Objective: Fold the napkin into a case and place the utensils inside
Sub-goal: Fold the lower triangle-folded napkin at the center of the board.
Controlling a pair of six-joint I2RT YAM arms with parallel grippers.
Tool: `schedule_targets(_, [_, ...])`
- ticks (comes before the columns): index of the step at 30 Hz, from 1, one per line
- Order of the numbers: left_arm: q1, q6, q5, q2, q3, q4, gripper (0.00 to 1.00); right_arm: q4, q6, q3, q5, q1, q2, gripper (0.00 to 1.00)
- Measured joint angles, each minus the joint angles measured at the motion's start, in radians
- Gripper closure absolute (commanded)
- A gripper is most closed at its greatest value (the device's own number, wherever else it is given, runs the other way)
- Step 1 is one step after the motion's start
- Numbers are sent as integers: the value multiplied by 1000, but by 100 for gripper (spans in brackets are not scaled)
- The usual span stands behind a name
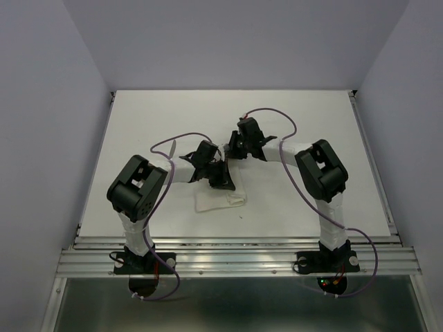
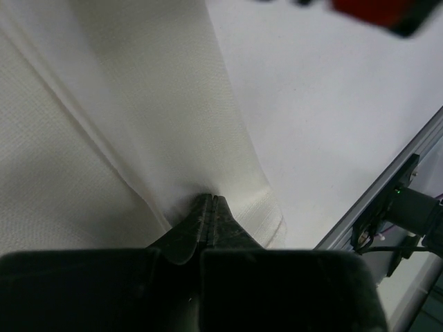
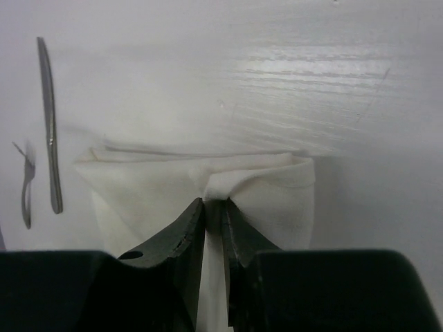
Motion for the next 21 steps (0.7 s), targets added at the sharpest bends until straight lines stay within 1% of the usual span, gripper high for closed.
schedule_targets(8, [-12,18,-38,-30,-21,-1,100,-23,14,16,53,10,33,80])
schedule_targets(12, [-12,16,-64,-85,-65,1,100,-45,15,39,87,10,43,79])
schedule_targets(14, [-11,14,-73,-136,-98,6,93,-51,15,43,106,13,43,79])
schedule_targets(15, [-8,13,-76,-159,-111,8,84,-53,15,44,115,14,43,79])
schedule_targets(17, [0,6,-80,-229,-137,26,72,-53,15,44,126,16,43,79])
schedule_targets(19, [21,5,-82,-296,-153,40,63,-52,15,44,135,18,43,79])
schedule_targets(21, [45,5,-86,-333,-154,51,57,-52,15,44,140,18,43,79])
